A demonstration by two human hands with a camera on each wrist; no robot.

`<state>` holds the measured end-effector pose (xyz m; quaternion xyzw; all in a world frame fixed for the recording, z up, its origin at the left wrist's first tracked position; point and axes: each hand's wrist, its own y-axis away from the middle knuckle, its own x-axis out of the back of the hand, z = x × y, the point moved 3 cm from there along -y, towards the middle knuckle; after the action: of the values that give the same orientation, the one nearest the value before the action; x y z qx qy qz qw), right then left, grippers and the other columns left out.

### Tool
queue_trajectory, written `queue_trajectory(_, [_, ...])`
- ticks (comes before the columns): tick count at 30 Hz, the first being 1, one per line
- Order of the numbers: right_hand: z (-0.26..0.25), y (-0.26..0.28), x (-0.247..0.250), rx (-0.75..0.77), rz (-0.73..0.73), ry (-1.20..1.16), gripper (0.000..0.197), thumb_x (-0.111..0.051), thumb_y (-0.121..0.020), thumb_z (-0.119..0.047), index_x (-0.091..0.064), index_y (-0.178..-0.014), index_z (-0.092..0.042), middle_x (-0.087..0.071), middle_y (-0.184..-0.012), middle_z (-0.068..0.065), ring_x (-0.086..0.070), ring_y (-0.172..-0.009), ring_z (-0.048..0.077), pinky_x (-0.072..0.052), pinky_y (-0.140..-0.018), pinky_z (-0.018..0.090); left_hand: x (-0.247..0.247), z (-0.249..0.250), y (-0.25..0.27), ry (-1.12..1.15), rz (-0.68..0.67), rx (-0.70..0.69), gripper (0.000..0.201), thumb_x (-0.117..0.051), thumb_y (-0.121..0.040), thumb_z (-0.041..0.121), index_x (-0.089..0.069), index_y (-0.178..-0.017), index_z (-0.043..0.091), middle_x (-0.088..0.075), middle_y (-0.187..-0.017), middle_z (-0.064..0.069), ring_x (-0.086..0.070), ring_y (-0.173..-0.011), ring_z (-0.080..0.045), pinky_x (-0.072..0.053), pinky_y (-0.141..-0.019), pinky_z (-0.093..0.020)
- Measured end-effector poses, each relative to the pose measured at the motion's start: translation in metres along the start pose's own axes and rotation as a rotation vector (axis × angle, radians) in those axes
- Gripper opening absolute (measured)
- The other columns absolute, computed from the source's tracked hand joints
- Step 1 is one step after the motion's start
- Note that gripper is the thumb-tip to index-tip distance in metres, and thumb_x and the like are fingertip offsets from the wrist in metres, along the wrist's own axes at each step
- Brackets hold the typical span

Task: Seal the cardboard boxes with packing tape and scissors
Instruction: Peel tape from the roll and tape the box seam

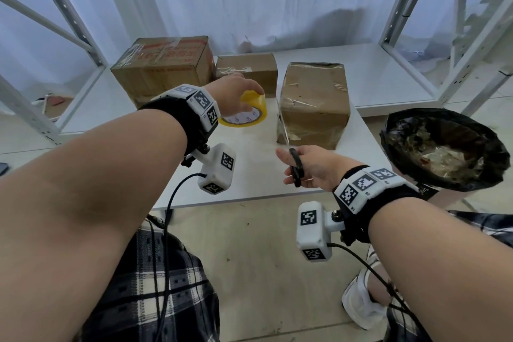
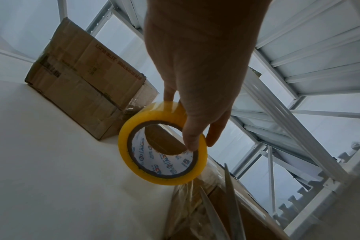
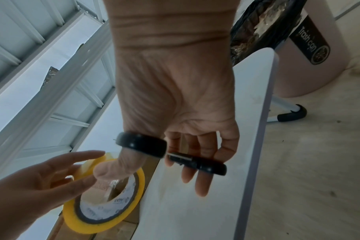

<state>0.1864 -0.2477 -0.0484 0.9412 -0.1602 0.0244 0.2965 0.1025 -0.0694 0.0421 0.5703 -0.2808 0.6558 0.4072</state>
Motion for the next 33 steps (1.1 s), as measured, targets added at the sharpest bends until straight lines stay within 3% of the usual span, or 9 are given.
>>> queue_trajectory(2, [0.001,0.002,0.004,-0.008,-0.002,-0.007,0.046,-0.061,-0.081,-0.055,-0.055,-0.110,-0.019,-0.059,-0.090,0.007,-0.064,-0.078,0.019,-0.046,-0.085,0.034,-0.002,0.003,0.000,0.013,-0.009,-0.011,0.047,-0.060,-0.093,0.024,-0.048,-0.138,0.031,-0.046,-0.127,-0.006,-0.050,-0.115,-0.025,-0.044,-0.087,-0.030])
queue_trajectory(4, [0.000,0.004,0.003,-0.021,-0.029,-0.032,0.054,-0.061,-0.080,-0.055,-0.052,-0.118,-0.018,-0.059,-0.091,0.008,-0.065,-0.078,0.020,-0.048,-0.080,0.032,-0.004,0.006,-0.001,0.014,-0.017,-0.020,0.047,-0.060,-0.092,0.025,-0.048,-0.138,0.031,-0.046,-0.126,-0.005,-0.051,-0.113,-0.024,-0.043,-0.086,-0.029])
queue_trajectory(9, [-0.008,0.006,-0.012,-0.038,-0.081,-0.049,0.073,-0.062,-0.066,-0.062,-0.049,-0.118,-0.013,-0.060,-0.091,0.010,-0.067,-0.078,0.023,-0.050,-0.077,0.032,-0.006,0.006,-0.002,0.010,-0.042,-0.016,0.047,-0.060,-0.093,0.024,-0.047,-0.138,0.032,-0.045,-0.124,-0.004,-0.052,-0.110,-0.024,-0.042,-0.083,-0.029])
queue_trajectory(12, [-0.013,0.001,-0.019,-0.022,-0.066,-0.059,0.069,-0.060,-0.076,-0.061,-0.047,-0.123,-0.012,-0.061,-0.093,0.010,-0.067,-0.079,0.023,-0.051,-0.082,0.034,-0.007,0.005,-0.002,0.011,-0.041,-0.016,0.047,-0.060,-0.093,0.024,-0.047,-0.138,0.032,-0.046,-0.125,-0.005,-0.052,-0.109,-0.024,-0.044,-0.083,-0.029])
queue_trajectory(16, [-0.020,-0.005,-0.022,0.007,-0.017,-0.073,0.069,-0.059,-0.080,-0.061,-0.046,-0.126,-0.012,-0.063,-0.093,0.009,-0.068,-0.077,0.021,-0.053,-0.088,0.037,-0.007,0.005,-0.004,0.014,-0.035,-0.022,0.048,-0.060,-0.093,0.024,-0.047,-0.138,0.032,-0.046,-0.125,-0.004,-0.052,-0.108,-0.023,-0.044,-0.082,-0.028])
queue_trajectory(19, [-0.023,-0.009,-0.023,0.033,0.037,-0.086,0.073,-0.059,-0.080,-0.062,-0.045,-0.130,-0.011,-0.063,-0.089,0.008,-0.067,-0.074,0.020,-0.053,-0.084,0.035,-0.007,0.003,-0.005,0.020,-0.024,-0.019,0.048,-0.060,-0.093,0.024,-0.047,-0.138,0.032,-0.047,-0.124,-0.004,-0.052,-0.110,-0.022,-0.044,-0.080,-0.027])
queue_trajectory(24, [-0.018,-0.015,-0.021,0.058,0.128,-0.142,0.067,-0.057,-0.083,-0.060,-0.049,-0.123,-0.006,-0.058,-0.076,0.006,-0.060,-0.061,0.016,-0.053,-0.086,0.036,-0.006,-0.002,-0.006,0.011,-0.001,-0.012,0.047,-0.060,-0.093,0.024,-0.048,-0.138,0.031,-0.047,-0.125,-0.004,-0.052,-0.110,-0.023,-0.041,-0.080,-0.026])
queue_trajectory(29, [-0.013,-0.017,-0.015,0.076,0.147,-0.168,0.058,-0.059,-0.081,-0.059,-0.053,-0.108,-0.007,-0.056,-0.070,0.005,-0.055,-0.051,0.012,-0.053,-0.066,0.029,-0.005,-0.006,-0.006,-0.002,-0.005,-0.003,0.048,-0.060,-0.093,0.025,-0.047,-0.138,0.032,-0.046,-0.129,-0.005,-0.051,-0.114,-0.023,-0.043,-0.086,-0.029])
queue_trajectory(33, [-0.012,-0.020,-0.013,0.095,0.152,-0.198,0.053,-0.062,-0.080,-0.056,-0.054,-0.101,-0.008,-0.055,-0.067,0.004,-0.053,-0.047,0.010,-0.051,-0.060,0.027,-0.005,-0.005,-0.006,-0.012,-0.008,-0.002,0.048,-0.060,-0.093,0.025,-0.047,-0.138,0.031,-0.046,-0.128,-0.006,-0.051,-0.114,-0.024,-0.042,-0.086,-0.030])
